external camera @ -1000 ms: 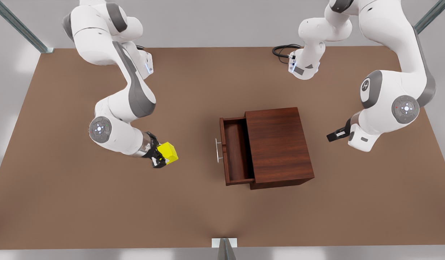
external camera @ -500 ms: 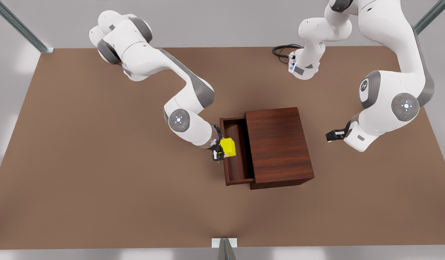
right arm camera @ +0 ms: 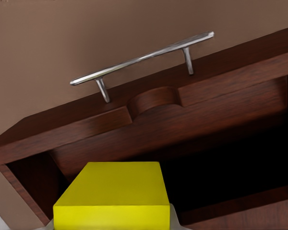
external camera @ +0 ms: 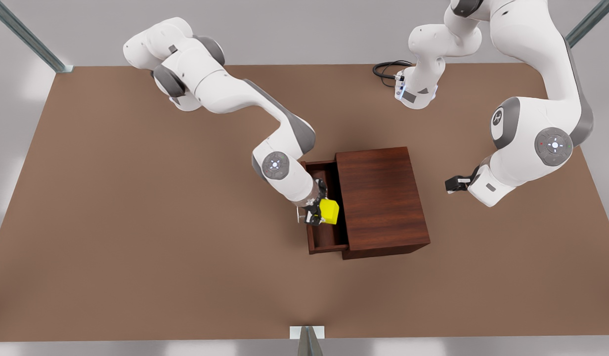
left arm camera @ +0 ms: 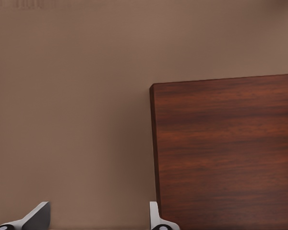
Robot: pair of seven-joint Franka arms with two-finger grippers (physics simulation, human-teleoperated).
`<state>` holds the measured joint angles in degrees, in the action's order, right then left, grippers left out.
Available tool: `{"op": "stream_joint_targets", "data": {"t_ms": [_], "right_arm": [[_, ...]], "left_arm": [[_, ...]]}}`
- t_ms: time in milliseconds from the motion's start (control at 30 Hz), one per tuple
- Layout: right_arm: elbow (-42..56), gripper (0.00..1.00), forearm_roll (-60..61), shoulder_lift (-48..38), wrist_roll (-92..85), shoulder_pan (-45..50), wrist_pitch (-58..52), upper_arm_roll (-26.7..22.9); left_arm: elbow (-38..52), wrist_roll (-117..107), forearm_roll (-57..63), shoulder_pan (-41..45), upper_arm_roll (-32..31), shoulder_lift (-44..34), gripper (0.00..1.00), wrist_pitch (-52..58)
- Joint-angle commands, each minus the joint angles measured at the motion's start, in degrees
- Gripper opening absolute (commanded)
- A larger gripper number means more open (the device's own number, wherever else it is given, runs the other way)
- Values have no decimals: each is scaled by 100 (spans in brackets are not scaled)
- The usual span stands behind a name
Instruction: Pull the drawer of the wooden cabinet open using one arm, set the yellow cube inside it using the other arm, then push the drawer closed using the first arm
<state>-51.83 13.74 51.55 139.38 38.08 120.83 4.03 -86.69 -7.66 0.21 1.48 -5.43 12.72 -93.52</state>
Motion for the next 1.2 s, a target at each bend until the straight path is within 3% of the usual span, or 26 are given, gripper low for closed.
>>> {"op": "stream_joint_targets", "data": {"t_ms": [0, 167, 200, 233, 367, 467, 500, 533, 667, 700, 767, 833, 867, 1033, 1167], "right_arm": [[-2, 68, 6, 13, 1513, 6, 169, 1], [-2, 68, -73, 22, 1478, 59, 169, -52], [-2, 97, -73, 30, 1469, 59, 169, -52], [-2, 100, -73, 30, 1478, 59, 169, -52], [-2, 100, -82, 4, 1461, 59, 99, -69], [-2, 100, -91, -303, 1013, -327, -761, -254], [-2, 100, -82, -558, 328, -705, -1447, -254], [-11, 100, -82, -725, -243, -1057, -1895, -245], [-37, 100, -91, -1086, -3240, -2375, -3293, -298], [-72, 100, -73, -1182, -4496, -3008, -3294, -140], [-924, 100, -538, -1858, -7984, -3413, -3171, -236], [-1935, 100, -600, -2570, -12027, -3439, -3064, -868], [-1875, 100, -995, -2720, -13128, -3439, -4039, -1115], [-2033, 100, -996, -2615, -13156, -3554, -4682, -1151], [-1997, 100, -1005, -2536, -13138, -3474, -4656, -1142]], "left_arm": [[11, 424, 5, 2, -2, -6, 100, 0], [12, 424, 14, 2, -2, -6, 100, 0], [12, 424, 14, 2, -10, -6, 100, 0], [12, 424, 14, 2, -2, -6, 100, 0], [12, 424, 14, 2, -10, 3, 100, 0], [12, 257, 14, 2, -10, -6, 100, 0], [55, -646, -30, 11, -28, 46, 15, -9], [73, -1719, -65, 46, -28, 90, 0, 0], [82, -4760, -689, 397, -37, 126, 0, -17], [82, -5754, -637, 705, -28, 134, 0, 114], [99, -7002, -689, 1048, -28, 187, 0, 53], [108, -7960, -707, 1399, -28, 249, 0, 9], [143, -8619, -698, 1680, -28, 336, 0, 0], [336, -11204, -900, 2805, -28, 679, 0, -808], [943, -12996, -743, 3420, -11, 1549, 0, -1669]]}}
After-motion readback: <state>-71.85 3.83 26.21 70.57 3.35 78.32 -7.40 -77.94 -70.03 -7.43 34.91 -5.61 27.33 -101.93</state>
